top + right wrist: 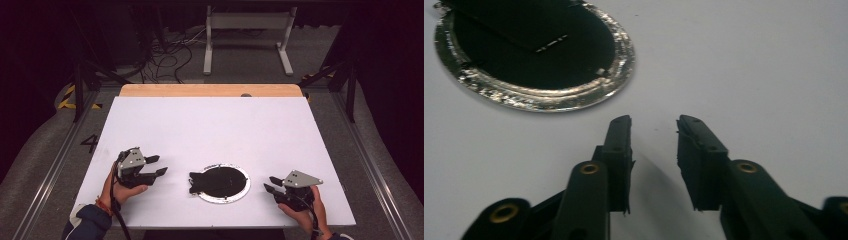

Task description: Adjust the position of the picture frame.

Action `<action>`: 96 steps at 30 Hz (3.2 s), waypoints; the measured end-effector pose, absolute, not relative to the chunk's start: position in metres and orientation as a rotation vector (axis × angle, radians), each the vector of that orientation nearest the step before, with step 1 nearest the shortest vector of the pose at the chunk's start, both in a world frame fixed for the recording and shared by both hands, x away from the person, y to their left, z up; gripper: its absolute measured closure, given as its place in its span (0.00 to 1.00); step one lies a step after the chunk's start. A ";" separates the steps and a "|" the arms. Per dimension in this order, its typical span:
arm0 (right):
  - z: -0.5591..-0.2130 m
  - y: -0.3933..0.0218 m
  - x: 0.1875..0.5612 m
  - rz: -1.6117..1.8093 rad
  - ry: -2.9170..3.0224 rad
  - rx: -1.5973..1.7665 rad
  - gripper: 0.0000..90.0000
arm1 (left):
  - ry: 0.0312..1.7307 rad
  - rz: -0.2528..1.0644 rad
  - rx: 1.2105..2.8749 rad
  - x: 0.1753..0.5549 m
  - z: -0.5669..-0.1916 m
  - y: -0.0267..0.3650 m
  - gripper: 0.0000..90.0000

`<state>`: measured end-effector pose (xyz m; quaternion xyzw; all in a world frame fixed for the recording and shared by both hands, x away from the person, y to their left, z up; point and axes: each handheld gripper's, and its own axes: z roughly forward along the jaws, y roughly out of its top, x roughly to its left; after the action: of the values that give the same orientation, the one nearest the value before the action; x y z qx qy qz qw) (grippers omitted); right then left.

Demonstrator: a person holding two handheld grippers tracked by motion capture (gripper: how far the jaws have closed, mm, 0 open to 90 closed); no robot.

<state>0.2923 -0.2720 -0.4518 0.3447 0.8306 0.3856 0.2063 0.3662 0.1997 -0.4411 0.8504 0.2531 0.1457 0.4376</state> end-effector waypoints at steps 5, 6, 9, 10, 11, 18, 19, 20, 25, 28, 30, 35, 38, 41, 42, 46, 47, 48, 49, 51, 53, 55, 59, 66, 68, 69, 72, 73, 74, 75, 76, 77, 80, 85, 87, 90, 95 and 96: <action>-0.450 -0.258 0.285 1.127 2.373 0.885 0.95 | 0.543 0.313 2.156 0.375 -0.437 0.174 0.89; -0.450 -0.255 0.283 1.127 2.384 0.871 0.96 | 0.530 0.306 2.160 0.376 -0.437 0.170 0.91; -0.449 -0.246 0.277 1.151 2.414 0.839 0.99 | 0.485 0.292 2.195 0.380 -0.437 0.152 0.93; -0.449 -0.243 0.276 1.150 2.419 0.834 0.99 | 0.474 0.284 2.202 0.381 -0.438 0.146 0.93; -0.449 -0.239 0.274 1.152 2.431 0.829 1.00 | 0.471 0.279 2.211 0.382 -0.439 0.143 0.93; -0.458 -0.211 0.272 1.115 2.512 0.800 1.00 | 0.473 0.235 2.259 0.390 -0.450 0.128 0.94; -0.460 -0.206 0.272 1.102 2.529 0.793 1.00 | 0.457 0.231 2.267 0.390 -0.451 0.127 0.95; -0.461 -0.203 0.271 1.092 2.523 0.783 1.00 | 0.459 0.221 2.276 0.390 -0.453 0.126 0.95; -0.461 -0.193 0.271 1.065 2.478 0.842 1.00 | 0.461 0.199 2.289 0.390 -0.457 0.126 0.94; -0.461 -0.189 0.272 1.059 2.464 0.855 1.00 | 0.463 0.197 2.297 0.392 -0.459 0.127 0.95; -0.461 -0.187 0.274 1.057 2.447 0.876 1.00 | 0.466 0.187 2.302 0.393 -0.461 0.128 0.96; -0.462 -0.187 0.280 1.058 2.433 0.890 1.00 | 0.482 0.170 2.303 0.392 -0.463 0.129 0.98; -0.462 -0.186 0.284 1.050 2.421 0.909 1.00 | 0.492 0.158 2.298 0.392 -0.464 0.129 1.00; -0.461 -0.185 0.290 1.044 2.419 0.922 1.00 | 0.486 0.165 2.311 0.391 -0.462 0.128 1.00; -0.461 -0.185 0.293 1.046 2.420 0.925 1.00 | 0.485 0.163 2.312 0.391 -0.462 0.128 1.00; -0.461 -0.185 0.305 1.059 2.422 0.940 1.00 | 0.464 0.168 2.323 0.391 -0.462 0.127 1.00; -0.462 -0.185 0.309 1.065 2.420 0.940 1.00 | 0.467 0.164 2.320 0.392 -0.462 0.127 1.00; -0.461 -0.184 0.311 1.067 2.424 0.945 1.00 | 0.470 0.160 2.316 0.392 -0.463 0.128 1.00; -0.461 -0.184 0.314 1.064 2.427 0.946 1.00 | 0.479 0.152 2.309 0.392 -0.463 0.129 1.00; -0.461 -0.183 0.319 1.068 2.428 0.955 1.00 | 0.499 0.135 2.301 0.392 -0.463 0.132 1.00; -0.461 -0.183 0.323 1.072 2.428 0.961 1.00 | 0.504 0.136 2.299 0.392 -0.464 0.132 1.00; -0.461 -0.183 0.324 1.069 2.428 0.957 1.00 | 0.502 0.137 2.302 0.392 -0.463 0.133 1.00; -0.461 -0.182 0.325 1.073 2.429 0.957 1.00 | 0.501 0.125 2.294 0.393 -0.464 0.134 1.00; -0.461 -0.182 0.330 1.082 2.421 1.005 1.00 | 0.543 0.096 2.276 0.395 -0.465 0.137 1.00; -0.460 -0.180 0.332 1.069 2.410 1.023 1.00 | 0.545 0.098 2.272 0.394 -0.465 0.138 1.00; -0.460 -0.180 0.333 1.061 2.409 1.020 1.00 | 0.541 0.110 2.278 0.392 -0.465 0.137 1.00; -0.460 -0.178 0.338 1.052 2.396 1.026 1.00 | 0.538 0.126 2.284 0.390 -0.464 0.138 1.00; -0.460 -0.177 0.340 1.055 2.387 1.038 1.00 | 0.540 0.121 2.277 0.390 -0.465 0.138 1.00; -0.460 -0.177 0.342 1.056 2.383 1.044 1.00 | 0.538 0.120 2.271 0.390 -0.466 0.140 1.00; -0.460 -0.176 0.345 1.058 2.378 1.056 1.00 | 0.541 0.112 2.263 0.390 -0.466 0.141 1.00; -0.460 -0.175 0.347 1.050 2.371 1.055 1.00 | 0.547 0.104 2.259 0.390 -0.466 0.142 1.00; -0.460 -0.174 0.349 1.048 2.363 1.058 1.00 | 0.553 0.098 2.251 0.390 -0.467 0.142 1.00; -0.459 -0.172 0.360 1.031 2.355 1.071 1.00 | 0.561 0.101 2.244 0.390 -0.467 0.142 1.00; -0.459 -0.173 0.376 1.042 2.357 1.085 1.00 | 0.567 0.142 2.244 0.387 -0.467 0.139 1.00; -0.459 -0.173 0.381 1.040 2.346 1.096 1.00 | 0.576 0.150 2.241 0.386 -0.467 0.136 1.00; -0.460 -0.173 0.390 1.050 2.332 1.111 1.00 | 0.581 0.162 2.243 0.385 -0.467 0.133 1.00; -0.460 -0.173 0.402 1.027 2.312 1.088 1.00 | 0.582 0.174 2.243 0.382 -0.467 0.126 1.00; -0.460 -0.173 0.403 1.026 2.306 1.088 1.00 | 0.585 0.176 2.244 0.381 -0.467 0.124 0.99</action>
<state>0.4032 -0.1727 -0.4603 0.3883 0.8228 0.3661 0.1952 0.3808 0.1238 -0.4672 0.8856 0.2310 0.0694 0.3968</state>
